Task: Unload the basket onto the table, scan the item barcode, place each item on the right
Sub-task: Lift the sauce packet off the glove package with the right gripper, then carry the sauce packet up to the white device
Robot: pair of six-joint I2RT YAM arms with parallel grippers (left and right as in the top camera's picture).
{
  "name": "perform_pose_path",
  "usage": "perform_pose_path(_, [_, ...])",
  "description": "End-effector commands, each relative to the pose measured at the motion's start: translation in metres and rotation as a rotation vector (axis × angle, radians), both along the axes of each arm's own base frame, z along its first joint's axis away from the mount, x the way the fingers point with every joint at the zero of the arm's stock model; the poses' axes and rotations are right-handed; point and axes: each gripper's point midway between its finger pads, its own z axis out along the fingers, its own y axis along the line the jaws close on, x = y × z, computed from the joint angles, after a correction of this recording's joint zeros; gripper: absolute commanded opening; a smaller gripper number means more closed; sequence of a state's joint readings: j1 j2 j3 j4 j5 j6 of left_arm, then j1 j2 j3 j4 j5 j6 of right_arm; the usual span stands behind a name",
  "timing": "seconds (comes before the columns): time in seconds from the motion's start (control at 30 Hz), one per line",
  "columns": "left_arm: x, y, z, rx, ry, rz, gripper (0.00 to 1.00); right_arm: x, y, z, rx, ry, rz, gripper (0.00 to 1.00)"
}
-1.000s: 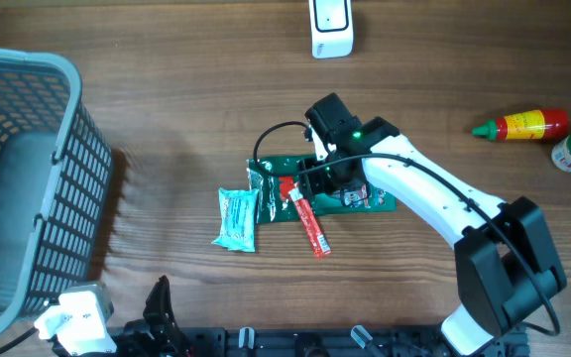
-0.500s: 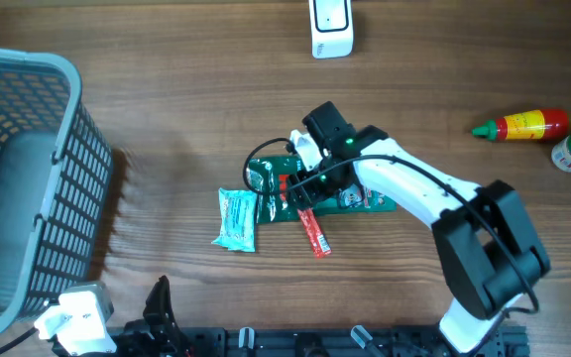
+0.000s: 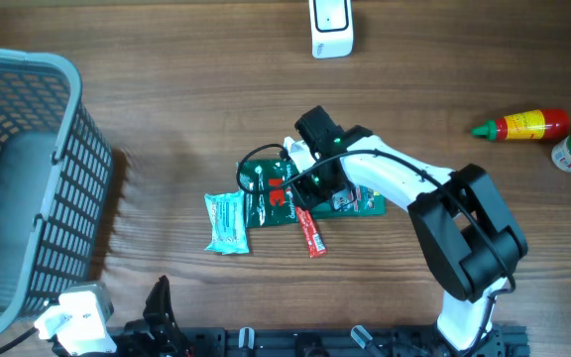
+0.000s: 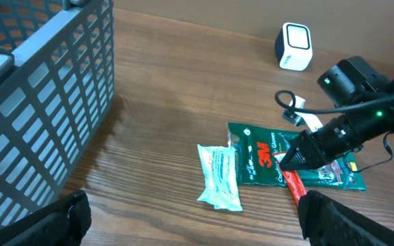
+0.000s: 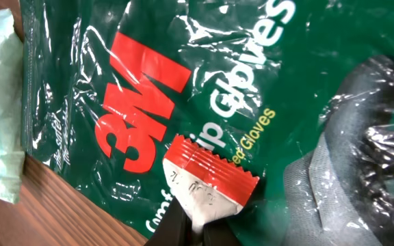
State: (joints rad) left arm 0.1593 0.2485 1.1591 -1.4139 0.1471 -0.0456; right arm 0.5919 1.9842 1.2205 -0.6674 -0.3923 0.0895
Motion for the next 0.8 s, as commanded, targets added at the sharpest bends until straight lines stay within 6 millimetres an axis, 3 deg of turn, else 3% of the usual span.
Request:
perform_pose_path(0.0, [0.0, -0.001, 0.0, -0.003, -0.002, -0.001, 1.0, 0.008, -0.012, 0.002, -0.089, 0.062, -0.191, 0.04])
perform_pose_path(0.03, [0.0, -0.001, 0.0, -0.003, -0.002, -0.001, 1.0, 0.015, -0.015, 0.015, -0.09, 0.053, -0.25, 0.04])
perform_pose_path(0.13, [0.0, -0.001, 0.0, -0.003, -0.002, -0.001, 1.0, 0.041, -0.029, 0.083, -0.028, -0.015, -0.485, 0.05])
perform_pose_path(0.2, [0.0, -0.001, 0.0, -0.003, -0.002, -0.001, 1.0, 0.05, -0.052, 0.119, -0.018, -0.043, -0.735, 0.05])
perform_pose_path(0.3, [0.0, -0.001, 0.0, -0.003, -0.002, -0.001, 1.0, 0.038, -0.103, 0.171, -0.001, -0.009, -1.24, 0.04])
perform_pose_path(0.43, [0.0, -0.001, 0.0, -0.003, -0.002, -0.001, 1.0, 0.024, -0.122, 0.227, 0.148, -0.084, -1.367, 0.04])
perform_pose_path(0.57, [0.0, -0.001, 0.0, -0.003, -0.002, -0.001, 1.0, 0.015, -0.137, 0.259, 0.22, -0.192, -1.37, 0.04])
perform_pose_path(0.77, [0.0, -0.001, 0.0, -0.003, -0.002, -0.001, 1.0, 0.014, -0.146, 0.261, 0.193, -0.243, -1.366, 0.04])
